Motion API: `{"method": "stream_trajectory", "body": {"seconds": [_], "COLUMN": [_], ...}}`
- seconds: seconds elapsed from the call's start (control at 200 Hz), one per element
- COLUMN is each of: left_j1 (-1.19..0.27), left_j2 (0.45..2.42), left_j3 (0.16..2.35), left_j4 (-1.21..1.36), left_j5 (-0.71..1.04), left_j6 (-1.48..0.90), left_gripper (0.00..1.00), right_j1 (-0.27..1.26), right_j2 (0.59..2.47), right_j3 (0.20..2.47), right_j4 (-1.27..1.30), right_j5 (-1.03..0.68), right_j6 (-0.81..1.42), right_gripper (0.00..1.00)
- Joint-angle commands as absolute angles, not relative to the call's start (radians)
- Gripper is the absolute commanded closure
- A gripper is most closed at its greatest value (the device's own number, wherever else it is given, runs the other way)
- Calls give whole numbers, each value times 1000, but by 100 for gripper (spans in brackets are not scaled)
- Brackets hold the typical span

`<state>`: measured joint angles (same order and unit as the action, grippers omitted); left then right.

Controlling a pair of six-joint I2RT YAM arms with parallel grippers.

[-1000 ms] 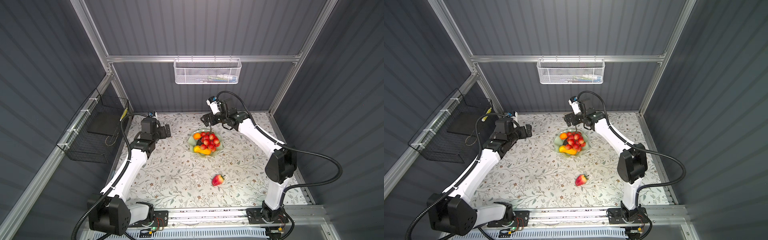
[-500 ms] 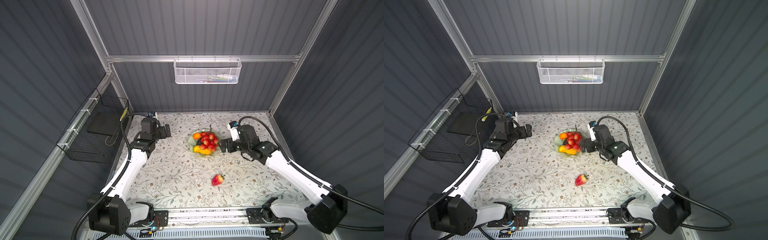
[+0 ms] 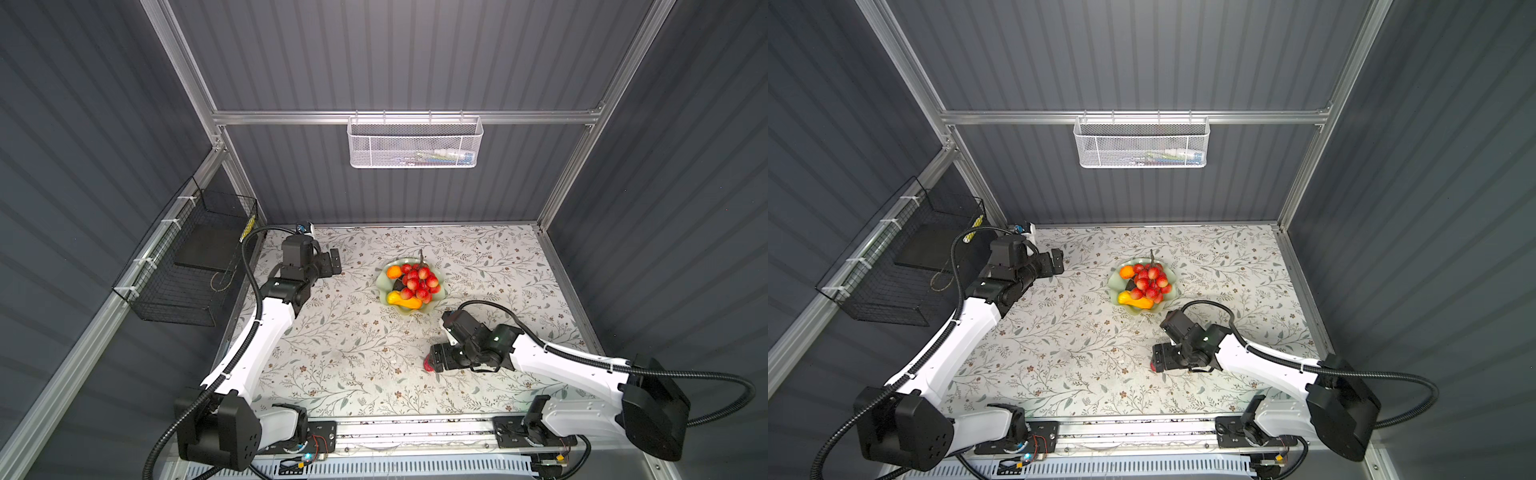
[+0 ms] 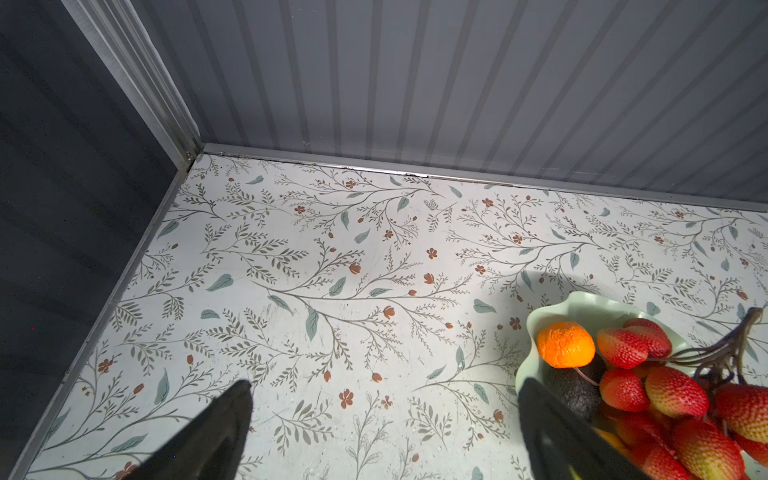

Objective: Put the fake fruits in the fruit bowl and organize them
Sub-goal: 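Move the right gripper to the red-yellow peach and grasp it, then carry the peach with the right gripper into the bowl and release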

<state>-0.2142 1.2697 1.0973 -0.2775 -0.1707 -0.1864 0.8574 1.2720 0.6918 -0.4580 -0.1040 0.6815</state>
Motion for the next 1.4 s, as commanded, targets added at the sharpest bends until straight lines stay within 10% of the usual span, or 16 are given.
{"method": "stream_trajectory", "body": {"seconds": [0.0,0.81,1.136,1.396], "left_j1": [-209,-209,-209,-209], "left_j2": [1250,1249,1245,1244], "left_j3": [1116,1117,1116,1115], "left_j4": [-303,-304,-304,-305], "left_j5": [-163,-156,-164,-170], "left_j6": [-180,-181,-176,-174], "left_gripper": [0,0,0,0], "right_j1": [860,808,809,822], "right_j2": [1312,1612,1630,1467], "right_j3": [691,831,862,1039], "right_j4": [-408,-419,-427,-559], "right_j5": [-126,-217,-205,-69], "right_j6": [727,631,589,487], "right_gripper": [11,26,58,64]}}
